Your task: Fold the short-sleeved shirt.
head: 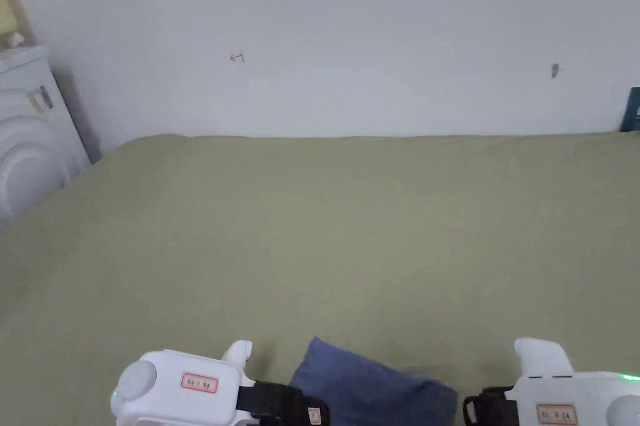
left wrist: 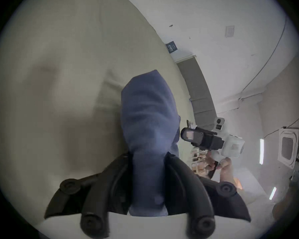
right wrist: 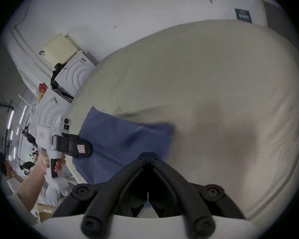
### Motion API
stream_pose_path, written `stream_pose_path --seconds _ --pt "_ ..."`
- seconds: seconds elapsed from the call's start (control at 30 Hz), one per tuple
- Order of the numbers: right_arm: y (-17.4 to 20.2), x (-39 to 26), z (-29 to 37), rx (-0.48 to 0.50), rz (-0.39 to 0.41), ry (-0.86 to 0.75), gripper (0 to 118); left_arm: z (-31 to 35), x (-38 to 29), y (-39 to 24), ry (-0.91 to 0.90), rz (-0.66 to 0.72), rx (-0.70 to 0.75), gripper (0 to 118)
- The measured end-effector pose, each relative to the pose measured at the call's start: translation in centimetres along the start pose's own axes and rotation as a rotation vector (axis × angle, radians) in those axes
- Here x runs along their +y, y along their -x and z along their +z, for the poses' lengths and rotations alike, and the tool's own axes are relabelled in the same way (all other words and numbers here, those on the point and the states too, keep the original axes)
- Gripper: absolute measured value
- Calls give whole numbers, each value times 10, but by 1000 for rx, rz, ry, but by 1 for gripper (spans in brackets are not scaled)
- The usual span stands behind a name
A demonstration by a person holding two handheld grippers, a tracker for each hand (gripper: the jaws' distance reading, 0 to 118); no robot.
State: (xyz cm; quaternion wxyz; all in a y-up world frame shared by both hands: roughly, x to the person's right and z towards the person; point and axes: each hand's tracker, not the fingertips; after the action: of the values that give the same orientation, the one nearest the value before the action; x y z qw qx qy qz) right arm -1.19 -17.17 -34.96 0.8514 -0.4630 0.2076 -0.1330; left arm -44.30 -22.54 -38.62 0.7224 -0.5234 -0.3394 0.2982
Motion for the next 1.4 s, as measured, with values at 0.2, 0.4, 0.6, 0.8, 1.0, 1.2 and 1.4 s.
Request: stream_pose_path --seconds 0.2,0.4,0.6,0.8,1.0,1.2,1.4 --pt "104 12 -75 74 -74 -13 0 161 42 57 26 3 282 28" --pt "200 8 -148 196 -142 59 0 290 46 110 -22 141 563 28" --pt "253 10 -184 205 -180 108 0 339 28 126 -40 154 868 80" --pt "241 10 -171 180 -168 111 0 346 20 73 -198 54 901 84" --pt "182 14 -110 77 -117 54 0 252 15 -24 -306 -122 836 4" --pt "76 15 -20 -88 -90 -13 0 106 -9 -128 -353 -256 708 3" --pt "-28 0 77 -284 -78 -96 0 -35 -58 -192 -308 -280 630 3"
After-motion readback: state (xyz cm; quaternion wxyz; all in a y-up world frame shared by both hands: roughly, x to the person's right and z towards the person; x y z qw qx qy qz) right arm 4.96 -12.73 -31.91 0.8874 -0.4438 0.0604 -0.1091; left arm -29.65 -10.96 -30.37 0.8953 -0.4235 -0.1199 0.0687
